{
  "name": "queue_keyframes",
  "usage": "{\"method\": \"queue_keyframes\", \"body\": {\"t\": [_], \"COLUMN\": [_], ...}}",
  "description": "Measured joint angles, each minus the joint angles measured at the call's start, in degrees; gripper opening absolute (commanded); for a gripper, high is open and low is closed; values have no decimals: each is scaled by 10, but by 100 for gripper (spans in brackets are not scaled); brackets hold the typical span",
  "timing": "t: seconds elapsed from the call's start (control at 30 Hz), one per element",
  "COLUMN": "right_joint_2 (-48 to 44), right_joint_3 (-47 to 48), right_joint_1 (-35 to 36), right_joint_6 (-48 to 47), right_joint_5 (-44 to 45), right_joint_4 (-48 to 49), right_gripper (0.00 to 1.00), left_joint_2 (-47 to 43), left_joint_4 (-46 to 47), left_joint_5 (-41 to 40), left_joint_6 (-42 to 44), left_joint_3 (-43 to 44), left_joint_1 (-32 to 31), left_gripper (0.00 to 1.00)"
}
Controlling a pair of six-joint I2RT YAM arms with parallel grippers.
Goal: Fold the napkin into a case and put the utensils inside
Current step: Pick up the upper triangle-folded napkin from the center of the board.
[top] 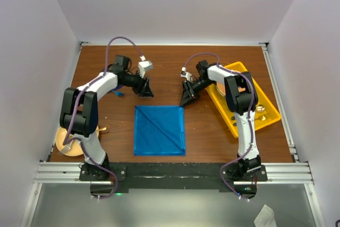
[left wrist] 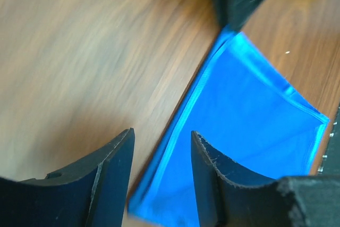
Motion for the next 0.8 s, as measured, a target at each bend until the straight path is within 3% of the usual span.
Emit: {"method": "queue_keyframes", "body": {"t": [0.3, 0.8], "right_joint_2": [0, 0], "right_joint_3": [0, -2], "right_joint_1": [0, 0], "right_joint_6": [8, 25], "right_joint_5": [0, -9], "right_joint_4": [2, 12], "right_gripper": [33, 33], "left_joint_2": [99, 154], "left_joint_4": [20, 42], "left_joint_5": [25, 25], "left_joint_6": [60, 80], "left_joint_3": [74, 74], "left_joint_1": [-113, -156], "left_gripper": [51, 38]}}
